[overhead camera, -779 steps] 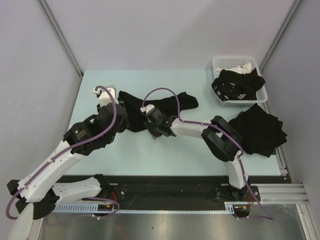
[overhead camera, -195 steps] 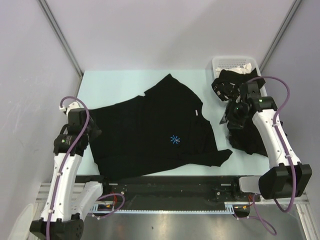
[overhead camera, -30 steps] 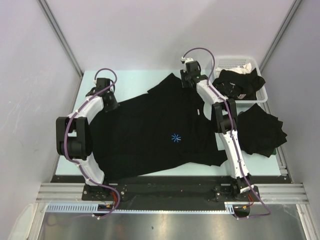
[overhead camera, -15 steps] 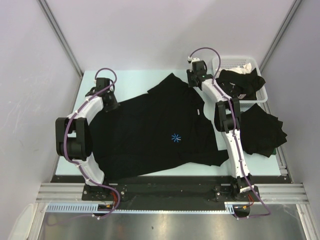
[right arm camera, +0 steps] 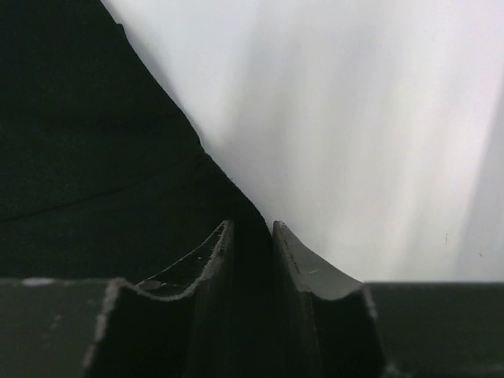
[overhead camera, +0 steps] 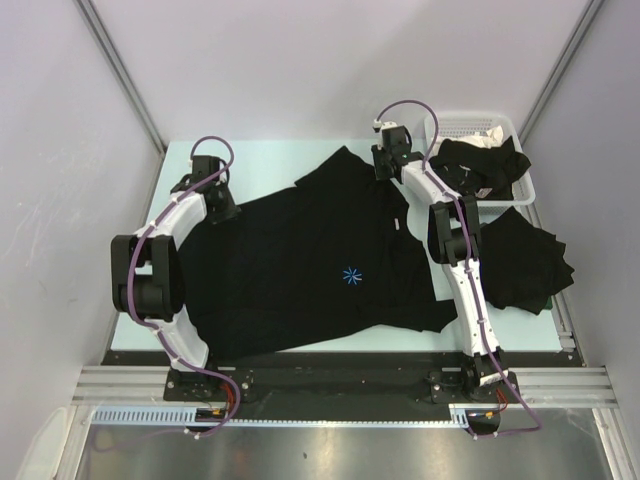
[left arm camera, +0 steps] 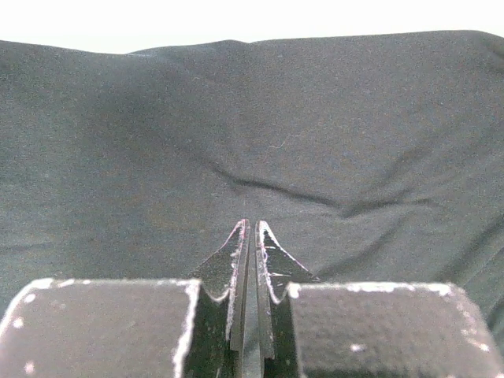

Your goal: Fold and stack the t-shirts

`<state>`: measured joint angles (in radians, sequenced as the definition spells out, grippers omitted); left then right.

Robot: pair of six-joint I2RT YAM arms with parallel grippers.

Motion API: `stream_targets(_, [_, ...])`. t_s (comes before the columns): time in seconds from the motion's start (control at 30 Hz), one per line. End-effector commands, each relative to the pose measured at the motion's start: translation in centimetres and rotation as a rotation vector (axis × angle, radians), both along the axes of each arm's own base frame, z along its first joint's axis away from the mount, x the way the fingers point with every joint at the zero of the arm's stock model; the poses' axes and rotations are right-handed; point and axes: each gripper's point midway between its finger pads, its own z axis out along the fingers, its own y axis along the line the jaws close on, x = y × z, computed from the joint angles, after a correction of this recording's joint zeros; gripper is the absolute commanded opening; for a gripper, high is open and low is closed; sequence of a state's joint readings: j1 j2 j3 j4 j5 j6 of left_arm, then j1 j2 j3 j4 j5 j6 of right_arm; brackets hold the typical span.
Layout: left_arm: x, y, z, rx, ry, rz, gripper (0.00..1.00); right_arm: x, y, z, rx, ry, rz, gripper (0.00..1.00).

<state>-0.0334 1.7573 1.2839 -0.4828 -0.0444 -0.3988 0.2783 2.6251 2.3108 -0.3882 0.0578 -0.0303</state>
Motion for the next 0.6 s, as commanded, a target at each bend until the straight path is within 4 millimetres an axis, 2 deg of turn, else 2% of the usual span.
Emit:
stream_targets(0.0, [0.8,-0.2,2.3,-0.001,-0.057,-0.022,0.1,0.3,0.2,3.2,0.022,-0.049,0.013,0.26])
stream_targets(0.1, [0.7,-0.2,2.4,0.001,-0.057,-0.022,0.1,0.4,0.3,2.8,0.025,-0.045,0.015,0.18])
stream_targets(0.2, [0.6,-0.1,2.5,0.004,-0.057,-0.023,0.1,0.4,0.4,2.5,0.029,-0.043,0.014,0.0])
stream_targets(0.37, [0.5,0.0,2.8,0.01,-0.064,-0.024,0.1,1.0,-0.5,2.3,0.005,-0.061,-0.024,0.0])
stream_targets(0.43, [0.4,0.1,2.9,0.015,-0.061,-0.022,0.1,1.6,-0.7,3.0,-0.001,-0.085,-0.037,0.0])
stream_targets(0.57, [0.2,0.1,3.0,0.016,-0.06,-0.027,0.09,2.6,-2.5,3.4,-0.02,-0.115,-0.087,0.0])
